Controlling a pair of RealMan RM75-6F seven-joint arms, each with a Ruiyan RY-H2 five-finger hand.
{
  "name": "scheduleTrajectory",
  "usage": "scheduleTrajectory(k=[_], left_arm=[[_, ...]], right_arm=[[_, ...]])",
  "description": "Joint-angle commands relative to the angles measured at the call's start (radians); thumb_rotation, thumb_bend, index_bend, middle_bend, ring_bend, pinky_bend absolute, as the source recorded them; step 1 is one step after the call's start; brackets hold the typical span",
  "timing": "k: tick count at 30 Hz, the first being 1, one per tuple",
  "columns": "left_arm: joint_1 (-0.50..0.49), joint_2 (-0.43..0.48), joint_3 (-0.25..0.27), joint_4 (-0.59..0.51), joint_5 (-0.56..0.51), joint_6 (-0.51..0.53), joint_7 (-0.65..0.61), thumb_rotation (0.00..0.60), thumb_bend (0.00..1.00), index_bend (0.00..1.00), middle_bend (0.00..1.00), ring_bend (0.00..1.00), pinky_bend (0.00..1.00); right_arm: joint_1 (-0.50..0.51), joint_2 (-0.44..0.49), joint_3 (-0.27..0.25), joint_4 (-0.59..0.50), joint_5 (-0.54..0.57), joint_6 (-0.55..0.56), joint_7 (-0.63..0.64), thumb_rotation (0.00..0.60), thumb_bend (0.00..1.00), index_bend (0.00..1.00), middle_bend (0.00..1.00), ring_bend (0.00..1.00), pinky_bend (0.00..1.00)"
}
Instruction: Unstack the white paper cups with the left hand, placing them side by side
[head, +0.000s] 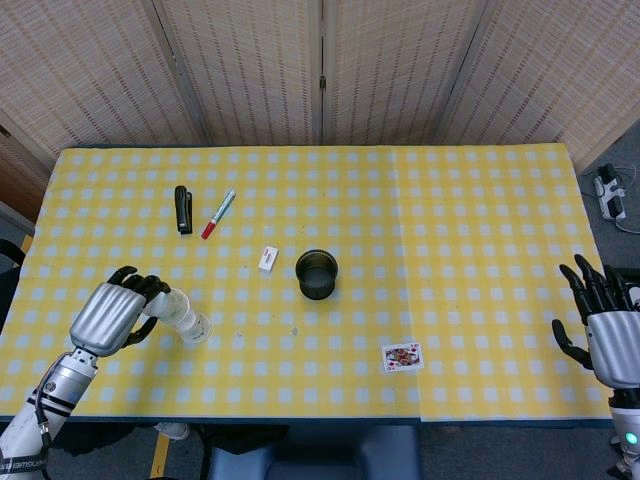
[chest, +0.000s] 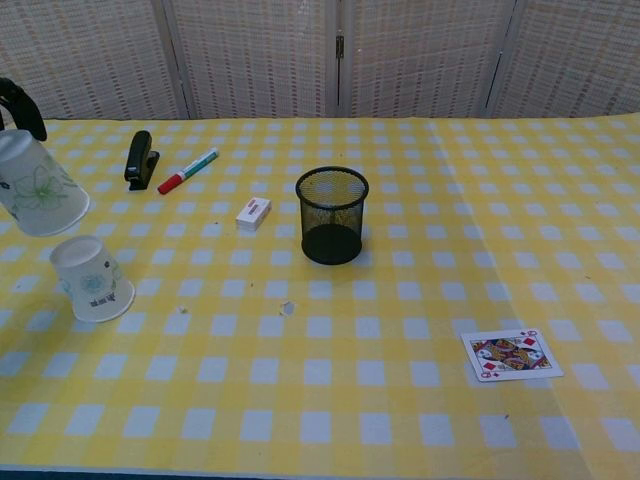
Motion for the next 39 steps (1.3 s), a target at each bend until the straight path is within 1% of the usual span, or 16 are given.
scheduleTrajectory(k=[1,6,12,22,30,39], left_arm=[[0.008,-0.001,0.005,0.012,-0.018,-0.002,0.01,0.6,0.44,0.4,0.43,0.38,0.24],[0.025,-0.022,0.013,0.053,-0.055,-0.006,0.012,0.6,0.44,0.4,0.43,0.38,0.24],[0.027,-0.068,0.022,0.127,-0.09,-0.041,-0.013,0.6,0.44,0.4,0.43,0.38,0.23],[0.025,-0.169,0.035,0.252,-0.086,-0.07,-0.037,0.6,0.44,0.4,0.43,0.38,0.23],[0.024,-0.218,0.037,0.297,-0.089,-0.077,-0.026,0.6,0.44,0.4,0.43,0.37,0.23],[0.025,-0.244,0.036,0.316,-0.091,-0.073,-0.009,0.6,0.44,0.4,0.42,0.33,0.22]], right_arm=[[0.002,0.0,0.0,-0.001,-0.002,-0.001,-0.001,0.6,0.45,0.0,0.01,0.11,0.0],[0.004,0.0,0.0,-0.006,-0.003,-0.003,-0.008,0.6,0.45,0.0,0.01,0.11,0.0],[0.007,-0.002,-0.002,-0.01,-0.003,-0.008,-0.014,0.6,0.45,0.0,0.01,0.11,0.0],[0.007,0.0,-0.003,-0.022,-0.004,-0.01,-0.027,0.6,0.45,0.0,0.01,0.11,0.0],[0.005,-0.001,-0.004,-0.027,0.003,-0.011,-0.032,0.6,0.45,0.0,0.01,0.11,0.0],[0.006,-0.001,-0.003,-0.027,0.006,-0.015,-0.033,0.6,0.45,0.0,0.01,0.11,0.0]])
